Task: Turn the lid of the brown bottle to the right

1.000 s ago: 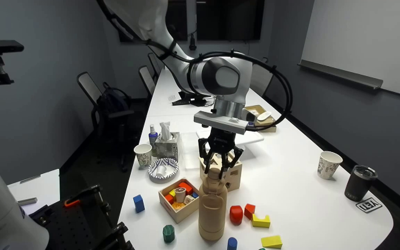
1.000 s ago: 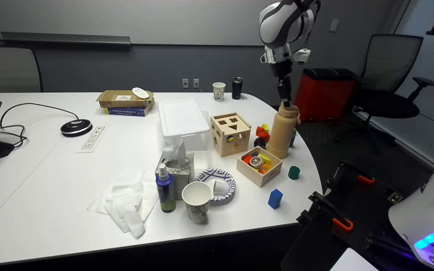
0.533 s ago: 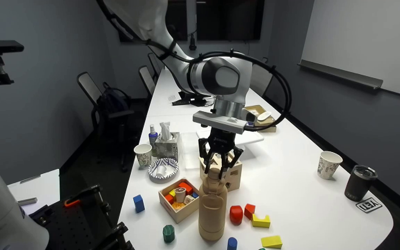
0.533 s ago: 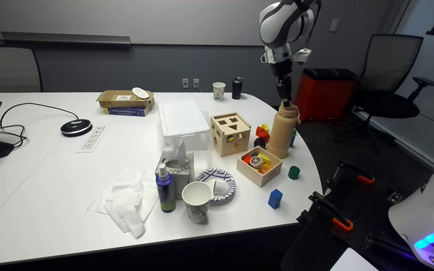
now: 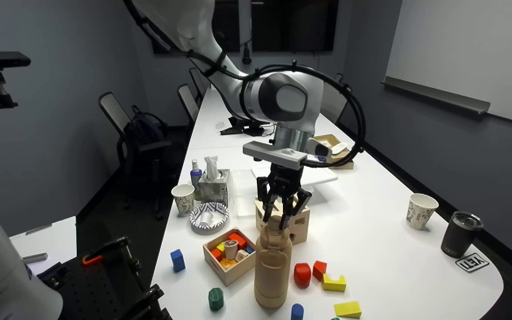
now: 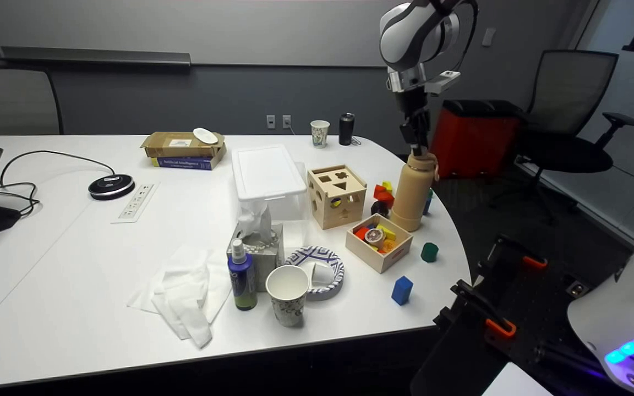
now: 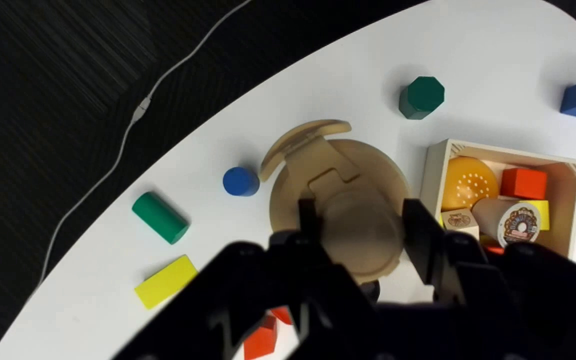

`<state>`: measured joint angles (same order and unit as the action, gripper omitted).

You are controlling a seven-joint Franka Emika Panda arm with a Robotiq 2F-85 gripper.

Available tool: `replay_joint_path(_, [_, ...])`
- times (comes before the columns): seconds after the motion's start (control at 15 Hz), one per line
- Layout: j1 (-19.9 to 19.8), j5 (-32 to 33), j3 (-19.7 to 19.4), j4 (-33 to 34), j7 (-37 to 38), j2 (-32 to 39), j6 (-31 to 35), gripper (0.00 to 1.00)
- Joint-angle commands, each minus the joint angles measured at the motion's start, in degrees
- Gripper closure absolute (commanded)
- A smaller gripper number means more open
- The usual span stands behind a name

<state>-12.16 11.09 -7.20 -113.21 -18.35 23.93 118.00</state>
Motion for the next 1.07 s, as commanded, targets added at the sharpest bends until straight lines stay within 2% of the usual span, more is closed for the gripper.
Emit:
replay_joint_path(0.0, [0.62,-0.14,-0.87,-0.65,6.08,-0.75,0.79,0.80])
replay_joint_path(1.0, [1.33,-4.96,-1.61,-0.83,23.74,-0.68,2.88,0.80])
